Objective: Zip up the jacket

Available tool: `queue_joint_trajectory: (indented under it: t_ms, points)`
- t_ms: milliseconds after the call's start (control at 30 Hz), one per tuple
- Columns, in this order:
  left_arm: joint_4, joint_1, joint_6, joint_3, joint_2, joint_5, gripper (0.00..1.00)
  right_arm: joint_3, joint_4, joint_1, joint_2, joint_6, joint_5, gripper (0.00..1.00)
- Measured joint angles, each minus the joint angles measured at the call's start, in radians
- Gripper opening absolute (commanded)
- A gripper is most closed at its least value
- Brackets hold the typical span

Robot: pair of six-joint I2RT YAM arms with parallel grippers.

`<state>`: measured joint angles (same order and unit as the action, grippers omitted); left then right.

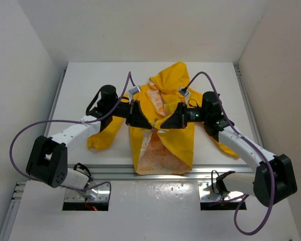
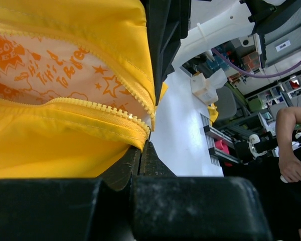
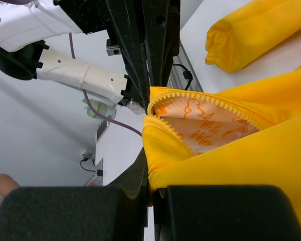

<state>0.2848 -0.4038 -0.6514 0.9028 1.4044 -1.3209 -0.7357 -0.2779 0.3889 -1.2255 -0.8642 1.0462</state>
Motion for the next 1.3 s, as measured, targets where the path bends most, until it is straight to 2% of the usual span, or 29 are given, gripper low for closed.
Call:
queue_joint_trajectory:
  t_ms: [300,567,700,800,967,1133,1300]
  points:
    - [-0.075,0.015,0.056,0.006,-0.007,0.002,0.00,0.004,-0.065,-0.009,-0.011,-0.039,-0.005,0.00]
    - [-0.111,0.097,0.056,0.048,-0.072,0.045,0.00,-0.046,-0.126,-0.014,-0.080,-0.071,-0.011,0.00]
    - [-0.037,0.198,-0.048,0.091,-0.061,0.117,0.00,-0.111,-0.124,-0.021,-0.117,-0.063,-0.014,0.00]
    - [0.076,0.251,-0.182,0.094,-0.048,0.161,0.00,-0.188,-0.142,-0.036,-0.170,-0.084,-0.013,0.00]
    - [0.172,0.247,-0.315,0.117,-0.013,0.154,0.00,-0.340,-0.230,-0.072,-0.302,-0.189,-0.009,0.00]
    - [0.289,0.239,-0.409,0.129,-0.005,0.101,0.00,-0.524,-0.451,-0.081,-0.482,-0.431,0.018,0.00]
    - [0.331,0.229,-0.449,0.132,-0.005,0.074,0.00,-0.547,-0.549,-0.080,-0.525,-0.534,0.043,0.00]
